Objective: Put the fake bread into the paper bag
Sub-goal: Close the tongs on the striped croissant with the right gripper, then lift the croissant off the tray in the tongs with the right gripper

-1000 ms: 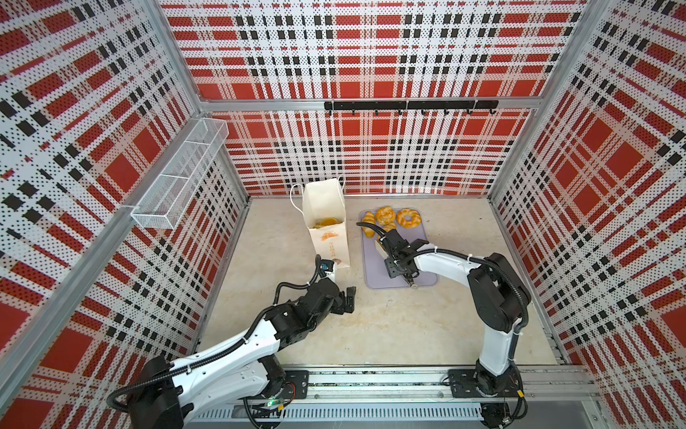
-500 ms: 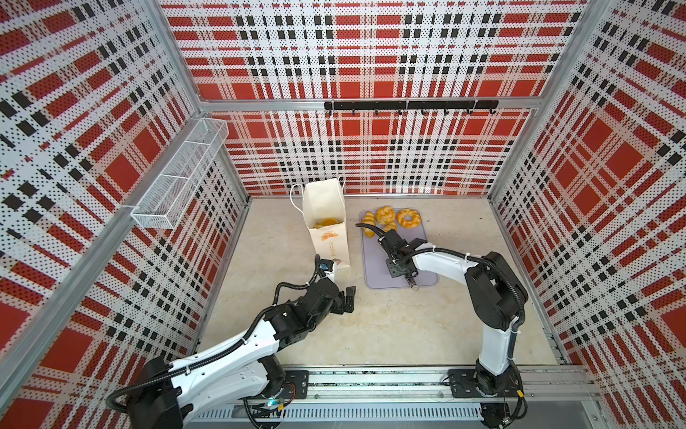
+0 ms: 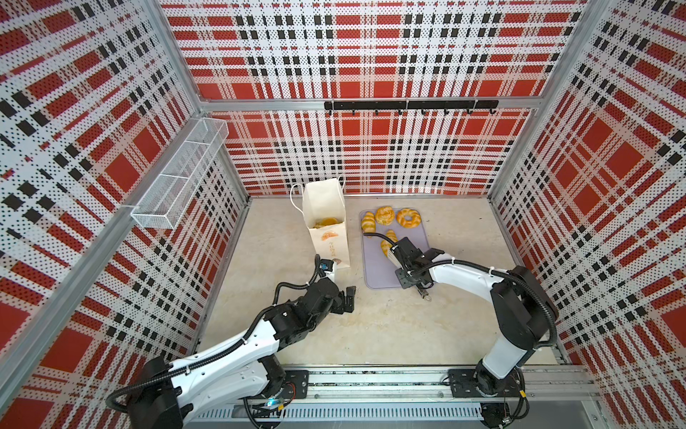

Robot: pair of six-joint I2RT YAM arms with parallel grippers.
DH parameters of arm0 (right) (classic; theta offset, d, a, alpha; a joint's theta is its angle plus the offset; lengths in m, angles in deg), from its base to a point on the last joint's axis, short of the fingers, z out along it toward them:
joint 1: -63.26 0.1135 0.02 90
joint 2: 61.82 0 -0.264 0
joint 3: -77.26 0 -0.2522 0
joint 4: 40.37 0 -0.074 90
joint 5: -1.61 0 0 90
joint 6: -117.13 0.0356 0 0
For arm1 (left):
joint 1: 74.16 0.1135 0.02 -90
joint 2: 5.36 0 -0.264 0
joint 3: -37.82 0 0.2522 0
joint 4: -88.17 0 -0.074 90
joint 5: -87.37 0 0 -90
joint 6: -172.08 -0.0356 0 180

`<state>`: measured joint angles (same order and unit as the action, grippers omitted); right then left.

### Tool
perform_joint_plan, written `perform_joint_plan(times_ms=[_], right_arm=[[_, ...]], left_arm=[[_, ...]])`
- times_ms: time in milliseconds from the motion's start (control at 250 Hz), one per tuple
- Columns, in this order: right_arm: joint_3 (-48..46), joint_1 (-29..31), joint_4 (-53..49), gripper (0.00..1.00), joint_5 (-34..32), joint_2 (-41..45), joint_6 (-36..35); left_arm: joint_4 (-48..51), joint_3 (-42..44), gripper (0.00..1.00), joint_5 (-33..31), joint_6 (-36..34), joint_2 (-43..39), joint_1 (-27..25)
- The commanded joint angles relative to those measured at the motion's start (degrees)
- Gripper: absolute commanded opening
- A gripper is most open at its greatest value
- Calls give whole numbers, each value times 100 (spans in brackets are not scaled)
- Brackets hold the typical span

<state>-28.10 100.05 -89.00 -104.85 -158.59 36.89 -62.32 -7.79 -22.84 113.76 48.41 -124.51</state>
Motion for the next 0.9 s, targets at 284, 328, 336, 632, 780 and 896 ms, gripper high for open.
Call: perform_joint_plan(times_ms=[284, 328, 336, 632, 780, 896], right_arm=[[-484, -326, 117, 50, -184, 660, -84], [-464, -329, 79, 55, -269, 674, 29], [-457, -324, 71, 56, -295, 670, 55], [-271, -289, 405, 64, 43, 410, 520], [-116, -271, 525, 64, 160, 157, 467], [13, -272, 534, 64, 122, -27, 473]], left_arm=[[-309, -238, 99, -62, 0, 270, -97], [-325, -256, 99, -56, -13, 304, -99], [-328, -261, 100, -61, -13, 318, -98], [-344, -321, 99, -27, -50, 423, -114], [-371, -312, 99, -4, -18, 452, -116], [-431, -338, 100, 32, -13, 556, -160]])
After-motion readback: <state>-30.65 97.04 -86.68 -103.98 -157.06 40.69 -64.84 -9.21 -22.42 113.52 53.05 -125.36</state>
